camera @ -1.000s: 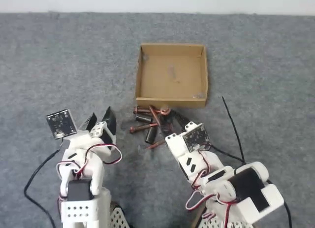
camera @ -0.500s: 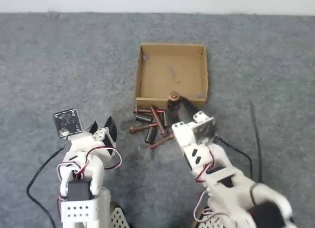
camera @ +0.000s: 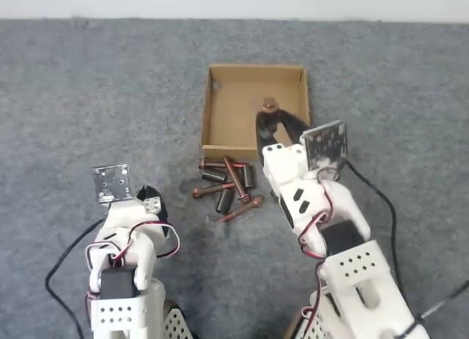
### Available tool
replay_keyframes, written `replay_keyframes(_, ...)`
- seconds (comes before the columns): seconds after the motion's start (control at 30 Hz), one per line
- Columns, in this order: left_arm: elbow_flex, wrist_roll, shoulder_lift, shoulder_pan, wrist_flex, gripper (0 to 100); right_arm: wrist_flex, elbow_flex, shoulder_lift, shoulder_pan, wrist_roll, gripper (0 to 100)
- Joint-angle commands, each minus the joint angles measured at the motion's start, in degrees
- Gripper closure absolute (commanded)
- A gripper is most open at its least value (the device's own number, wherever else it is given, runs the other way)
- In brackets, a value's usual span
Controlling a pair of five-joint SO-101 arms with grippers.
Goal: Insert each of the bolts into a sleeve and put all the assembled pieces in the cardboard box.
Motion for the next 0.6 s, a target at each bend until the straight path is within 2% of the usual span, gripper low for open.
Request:
replay_keyframes(0.0, -0.7, -1.6, -1.3, -0.2, 0.3, 99, 3.4, -12.6, 3.1, 0.9, 2.1, 99.3)
replay_keyframes(0.1, -0.7, -1.6, -1.3, -0.2, 0.4, 99, 7.4, -20.7, 10.6, 0.9, 5.1, 99.3)
replay_keyframes(0.57, -0.7, -1.7, -1.3, -0.2, 4.4, 99, 36.3, -71.3, 55.4, 8.7, 4.9, 99.2)
